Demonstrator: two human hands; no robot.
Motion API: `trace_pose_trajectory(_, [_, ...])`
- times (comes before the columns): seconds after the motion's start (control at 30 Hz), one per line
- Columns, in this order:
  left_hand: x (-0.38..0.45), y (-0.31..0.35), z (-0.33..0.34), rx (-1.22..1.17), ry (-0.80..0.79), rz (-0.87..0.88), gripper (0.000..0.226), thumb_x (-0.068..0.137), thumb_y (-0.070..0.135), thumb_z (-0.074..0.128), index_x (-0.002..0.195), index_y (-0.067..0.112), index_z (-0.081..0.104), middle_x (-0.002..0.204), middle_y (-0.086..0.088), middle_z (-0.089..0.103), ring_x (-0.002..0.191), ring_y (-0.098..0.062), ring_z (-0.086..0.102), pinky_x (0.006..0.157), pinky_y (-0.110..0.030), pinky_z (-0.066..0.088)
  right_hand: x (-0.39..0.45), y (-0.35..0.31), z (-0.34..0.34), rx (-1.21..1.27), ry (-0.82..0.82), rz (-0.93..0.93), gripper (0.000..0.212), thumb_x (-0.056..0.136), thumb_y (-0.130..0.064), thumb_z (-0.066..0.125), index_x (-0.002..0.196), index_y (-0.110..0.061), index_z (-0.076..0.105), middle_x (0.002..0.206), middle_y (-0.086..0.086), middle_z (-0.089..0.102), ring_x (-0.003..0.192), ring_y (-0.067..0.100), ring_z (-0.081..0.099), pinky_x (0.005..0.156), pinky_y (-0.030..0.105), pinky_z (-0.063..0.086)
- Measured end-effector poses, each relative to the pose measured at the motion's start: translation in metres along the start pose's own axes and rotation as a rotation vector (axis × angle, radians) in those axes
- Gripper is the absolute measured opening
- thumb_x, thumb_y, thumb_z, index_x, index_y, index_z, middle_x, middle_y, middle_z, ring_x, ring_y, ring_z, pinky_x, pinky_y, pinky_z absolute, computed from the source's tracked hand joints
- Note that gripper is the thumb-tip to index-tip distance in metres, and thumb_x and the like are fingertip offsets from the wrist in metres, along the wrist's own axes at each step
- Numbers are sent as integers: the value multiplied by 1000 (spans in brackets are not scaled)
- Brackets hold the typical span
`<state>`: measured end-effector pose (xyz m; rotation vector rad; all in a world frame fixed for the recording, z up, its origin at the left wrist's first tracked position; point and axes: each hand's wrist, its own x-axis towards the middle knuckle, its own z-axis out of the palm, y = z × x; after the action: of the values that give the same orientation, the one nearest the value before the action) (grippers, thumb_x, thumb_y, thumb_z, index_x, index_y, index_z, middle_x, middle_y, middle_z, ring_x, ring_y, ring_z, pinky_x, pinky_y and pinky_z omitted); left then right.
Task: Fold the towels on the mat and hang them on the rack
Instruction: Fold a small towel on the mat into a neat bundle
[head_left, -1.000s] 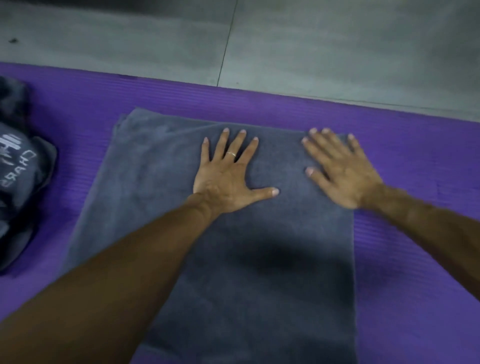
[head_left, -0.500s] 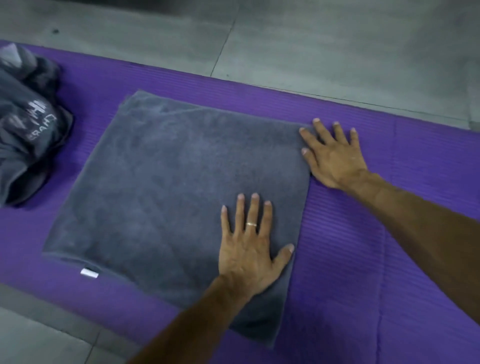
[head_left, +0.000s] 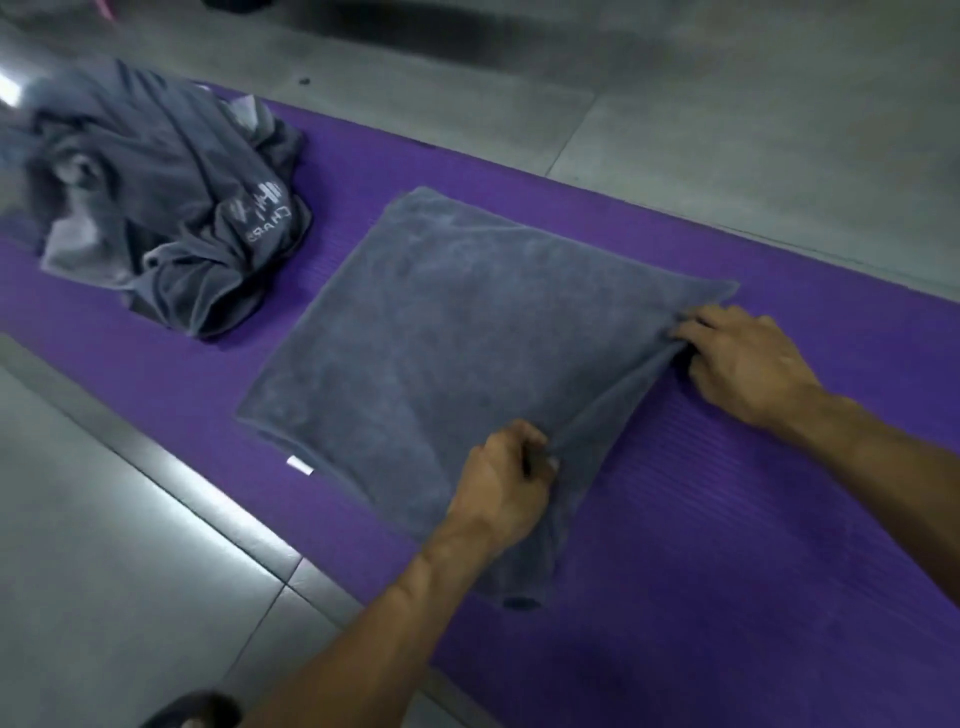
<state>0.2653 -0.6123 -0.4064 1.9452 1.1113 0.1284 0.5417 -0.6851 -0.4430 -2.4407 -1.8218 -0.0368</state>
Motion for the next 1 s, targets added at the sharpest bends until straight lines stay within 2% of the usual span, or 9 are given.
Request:
trace_pose_trajectory(0.07, [-6, -10, -8, 105, -144, 8, 14, 83, 13, 68, 96, 17, 65, 89, -3, 68, 86, -15, 63, 78, -26, 49, 8, -1, -5, -14, 47, -37, 25, 74, -3, 62, 98, -3, 68, 97, 20, 64, 85, 42, 60, 70, 50, 48])
trace_pose_trajectory(0.13, [-15, -20, -4, 161, -313, 18, 8, 82, 14, 69, 88, 16, 62, 84, 0, 63, 87, -20, 63, 76, -28, 49, 6, 4, -11, -10, 55, -49, 17, 70, 1, 62, 87, 0, 65, 86, 21, 61, 77, 43, 59, 64, 50, 50])
trace_pose_trajectory(0.27, [-28, -21, 17, -5, -486, -7, 15, 82, 22, 69, 83, 7, 65, 84, -3, 70, 80, -18, 66, 80, -38, 54, -23, 27, -24, -20, 4, -31, 19, 66, 10, 67, 82, 3, 62, 82, 24, 59, 72, 43, 57, 61, 49, 53])
trace_pose_trajectory(0.37, [-35, -2, 34, -98, -603, 12, 24, 84, 12, 71, 65, 20, 60, 61, 14, 58, 60, 1, 51, 64, -23, 45, -57, 50, -39, -63, -60, 67, 17, 68, 7, 66, 85, 5, 62, 88, 25, 59, 79, 44, 57, 64, 49, 52])
trace_pose_trajectory(0.47, [-38, 12, 42, -114, -636, 55, 33, 78, 1, 71, 60, 22, 53, 58, 12, 53, 57, -1, 46, 60, -21, 39, -73, 63, -58, -103, -90, 131, 16, 73, 3, 62, 89, 4, 64, 92, 26, 58, 83, 46, 56, 69, 51, 53])
trace_pose_trajectory(0.57, [-35, 10, 29, -96, -593, 90, 14, 72, -4, 67, 74, 9, 62, 70, 1, 58, 66, -7, 51, 62, -25, 42, -55, 52, -72, -110, -61, 115, 20, 75, 1, 58, 93, 3, 64, 91, 25, 56, 85, 46, 55, 72, 50, 52])
trace_pose_trajectory(0.67, [-26, -6, -1, -146, -485, 46, 26, 74, -8, 61, 72, 17, 62, 67, 8, 59, 58, 2, 52, 60, -18, 44, -16, 22, -76, -83, 11, 92, 19, 77, 1, 56, 94, 3, 64, 93, 24, 56, 88, 46, 54, 70, 50, 51])
trace_pose_trajectory(0.77, [-12, -29, -37, -203, -337, 26, 19, 79, -11, 60, 87, 6, 65, 76, 2, 60, 63, 0, 53, 69, -22, 45, 28, -11, -76, -133, 47, 88, 22, 85, -7, 52, 101, 1, 64, 102, 22, 55, 99, 45, 50, 70, 49, 48])
trace_pose_trajectory(1.0, [17, -76, -109, -175, 105, -27, 25, 88, 4, 64, 104, 21, 55, 75, 14, 52, 64, 2, 49, 59, -4, 38, 131, -72, -65, -154, 95, -24, 23, 88, -9, 51, 105, 3, 60, 109, 24, 52, 106, 45, 47, 74, 49, 47])
